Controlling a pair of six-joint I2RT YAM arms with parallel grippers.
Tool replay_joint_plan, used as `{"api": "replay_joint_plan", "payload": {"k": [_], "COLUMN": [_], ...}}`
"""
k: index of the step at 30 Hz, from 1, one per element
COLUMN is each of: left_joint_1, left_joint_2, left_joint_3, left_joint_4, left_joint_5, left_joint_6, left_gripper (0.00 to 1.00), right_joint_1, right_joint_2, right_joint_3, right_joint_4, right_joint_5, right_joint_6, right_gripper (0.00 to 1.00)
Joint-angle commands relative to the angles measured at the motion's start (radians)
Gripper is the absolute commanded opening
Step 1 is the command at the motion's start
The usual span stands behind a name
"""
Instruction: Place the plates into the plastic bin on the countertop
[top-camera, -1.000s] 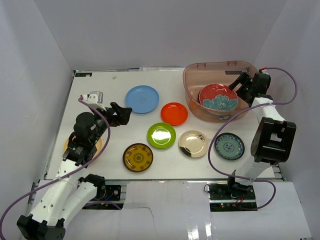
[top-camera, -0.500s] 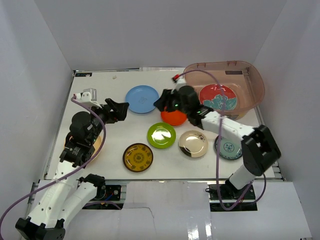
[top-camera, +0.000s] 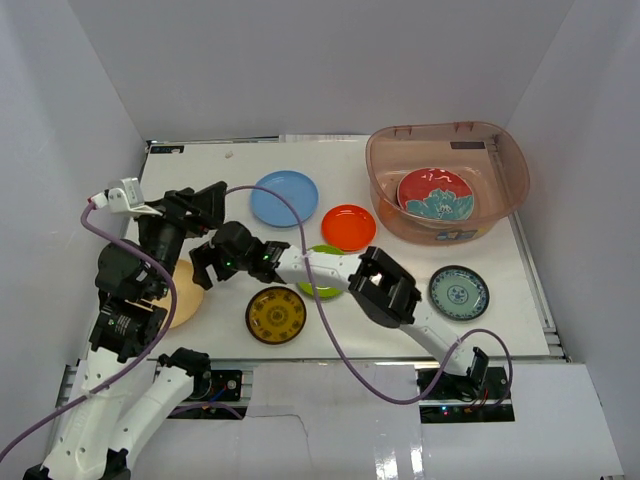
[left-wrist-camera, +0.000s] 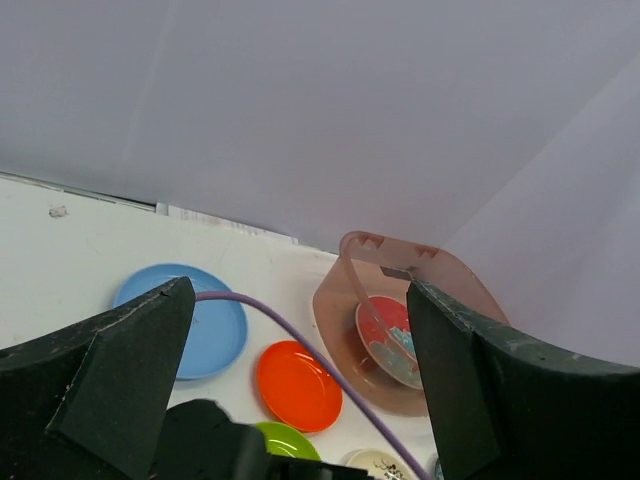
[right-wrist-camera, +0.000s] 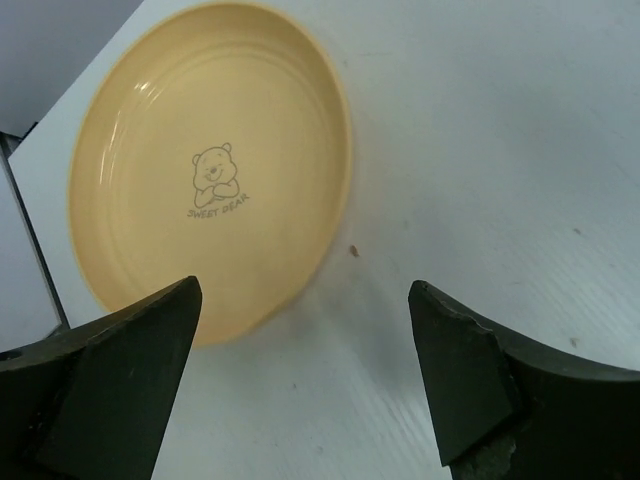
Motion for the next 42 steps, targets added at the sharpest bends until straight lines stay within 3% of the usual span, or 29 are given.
{"api": "replay_joint_plan", "payload": {"k": [1, 6, 9, 10, 12, 13, 18, 27, 30, 36, 39, 42], "left_joint_1": [-0.003, -0.003, -0.002, -0.002, -0.003, -0.003, -0.003, -0.002, -0.003, -0.002, 0.001, 0.006], "left_joint_2": [0.005, 0.009, 0.013, 0.014, 0.017, 0.020, 0.031, 0.074, 0.144, 0.270, 0.354, 0.468], "left_joint_3": [0.016, 0.000, 0.000, 0.000, -0.003, -0.004, -0.021, 0.023, 0.088, 0.141, 0.141, 0.135], "left_joint_4": [-0.027, -0.040, -0.052, -0.058, -0.066, -0.075, -0.110, -0.133, -0.193, -0.219, -0.201, -0.178], "left_joint_5": [-0.019, -0.012, -0.013, -0.016, -0.035, -0.041, -0.107, -0.216, -0.208, -0.167, -0.153, -0.122], "left_joint_6": [-0.004, -0.004, 0.006, 0.016, 0.032, 0.048, 0.125, 0.190, 0.159, 0.076, 0.035, -0.007], "left_gripper": [0.98, 0.98, 0.98, 0.98, 0.98, 0.98, 0.98, 0.98, 0.98, 0.98, 0.98, 0.98], "right_joint_1": [0.029, 0.063, 0.078, 0.083, 0.085, 0.083, 0.085, 0.017, -0.061, -0.300, -0.472, -0.706], "right_joint_2": [0.074, 0.166, 0.203, 0.205, 0.197, 0.180, 0.105, -0.138, -0.301, -0.626, -0.821, -0.950], "right_joint_3": [0.170, 0.231, 0.261, 0.258, 0.227, 0.213, 0.129, -0.041, -0.211, -0.543, -0.672, -0.775], "right_joint_4": [-0.162, -0.177, -0.191, -0.185, -0.166, -0.145, -0.068, 0.131, 0.208, 0.259, 0.259, 0.255], "right_joint_5": [0.077, 0.137, 0.189, 0.205, 0.213, 0.225, 0.283, 0.347, 0.355, 0.433, 0.440, 0.339], "right_joint_6": [-0.093, -0.128, -0.156, -0.156, -0.154, -0.150, -0.122, -0.090, -0.069, -0.085, -0.095, -0.047], "right_gripper": [0.91, 0.86, 0.67, 0.56, 0.46, 0.35, 0.08, 0.08, 0.08, 0.08, 0.08, 0.08]}}
